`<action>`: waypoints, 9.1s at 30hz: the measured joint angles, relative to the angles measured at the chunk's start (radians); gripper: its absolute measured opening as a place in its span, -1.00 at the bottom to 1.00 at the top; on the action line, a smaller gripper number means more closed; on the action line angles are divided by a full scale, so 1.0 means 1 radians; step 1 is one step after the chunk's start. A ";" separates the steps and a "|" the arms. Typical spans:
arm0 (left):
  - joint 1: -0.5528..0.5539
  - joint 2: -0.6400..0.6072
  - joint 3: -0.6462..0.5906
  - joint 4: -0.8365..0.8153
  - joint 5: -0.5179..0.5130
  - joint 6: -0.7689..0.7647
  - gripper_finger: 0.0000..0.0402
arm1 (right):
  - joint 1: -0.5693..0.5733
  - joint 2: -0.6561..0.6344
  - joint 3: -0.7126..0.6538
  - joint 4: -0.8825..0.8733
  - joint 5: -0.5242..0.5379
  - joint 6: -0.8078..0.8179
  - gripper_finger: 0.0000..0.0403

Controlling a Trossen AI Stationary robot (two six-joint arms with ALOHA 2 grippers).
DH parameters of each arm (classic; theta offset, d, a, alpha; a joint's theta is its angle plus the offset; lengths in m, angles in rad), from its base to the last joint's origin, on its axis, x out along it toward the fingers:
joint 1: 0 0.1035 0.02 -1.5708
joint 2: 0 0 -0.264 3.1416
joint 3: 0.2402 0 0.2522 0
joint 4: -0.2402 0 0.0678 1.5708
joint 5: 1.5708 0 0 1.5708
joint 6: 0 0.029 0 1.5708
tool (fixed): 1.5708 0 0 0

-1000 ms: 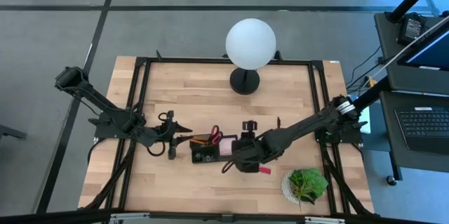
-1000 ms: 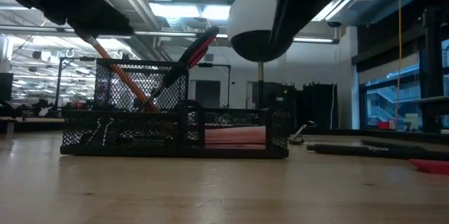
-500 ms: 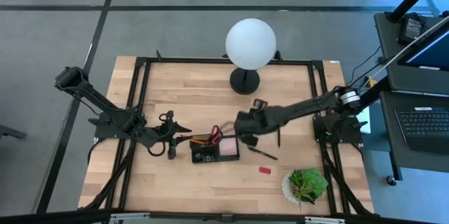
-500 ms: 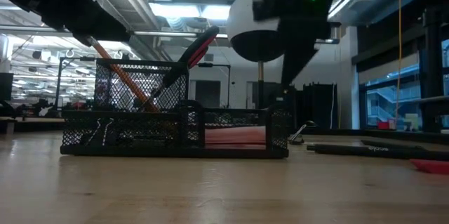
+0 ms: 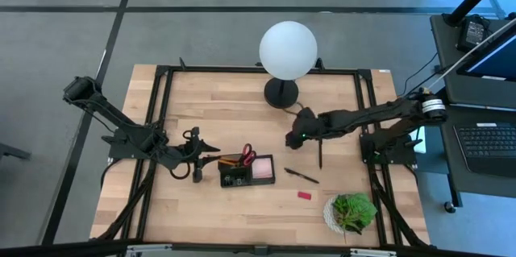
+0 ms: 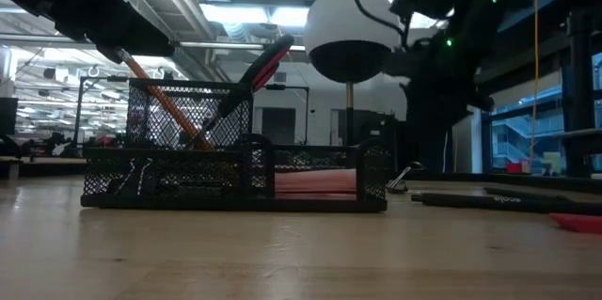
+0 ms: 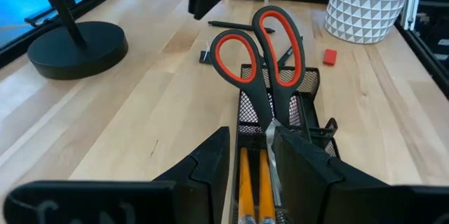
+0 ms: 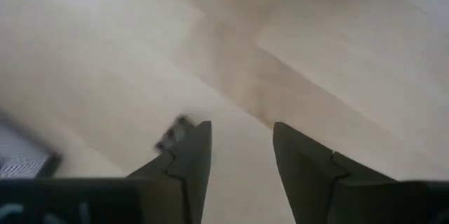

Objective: Pick and place office supplies into organizer
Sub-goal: Put the black binder clip into the black desk organizer, then put the bottom black pen into the black desk organizer

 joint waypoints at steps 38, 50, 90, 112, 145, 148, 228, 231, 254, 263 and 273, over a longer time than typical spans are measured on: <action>0.000 0.000 0.000 -0.016 0.165 0.000 -0.47 | 0.035 0.106 -0.153 0.412 -0.091 0.164 -0.22; 0.000 0.000 0.000 -0.043 0.183 0.000 -0.47 | 0.035 0.112 -0.153 0.441 -0.126 0.185 -0.57; 0.000 -0.048 0.000 -0.012 0.182 0.000 -0.47 | 0.463 0.145 0.286 0.325 0.188 -0.239 -1.00; -0.001 -0.256 0.001 -0.151 0.102 0.107 -0.47 | 0.436 0.568 0.525 0.663 0.223 -0.678 -1.00; -0.001 -0.255 0.001 -0.143 0.101 0.095 -0.47 | 0.396 0.671 0.536 0.606 0.188 -0.705 -1.00; -0.001 -0.255 0.001 -0.143 0.101 0.095 -0.47 | 0.396 0.671 0.536 0.605 0.188 -0.703 -1.00; 0.000 -0.251 0.001 -0.217 0.102 0.040 -0.47 | 0.268 0.379 0.355 -0.212 -0.278 -0.343 -0.11; 0.000 -0.251 0.001 -0.217 0.102 0.040 -0.47 | 0.267 0.379 0.355 -0.212 -0.278 -0.364 -0.11; 0.000 -0.250 0.001 -0.246 0.129 0.015 -0.47 | 0.258 0.385 0.355 -0.198 -0.293 -0.341 -0.11; 0.000 -0.249 0.001 -0.247 0.129 0.015 -0.47 | 0.254 0.439 0.355 -0.193 -0.293 -0.348 -0.11; 0.000 -0.221 0.001 -0.247 0.129 0.015 -0.47 | 0.254 0.478 0.360 -0.195 -0.299 -0.343 -0.15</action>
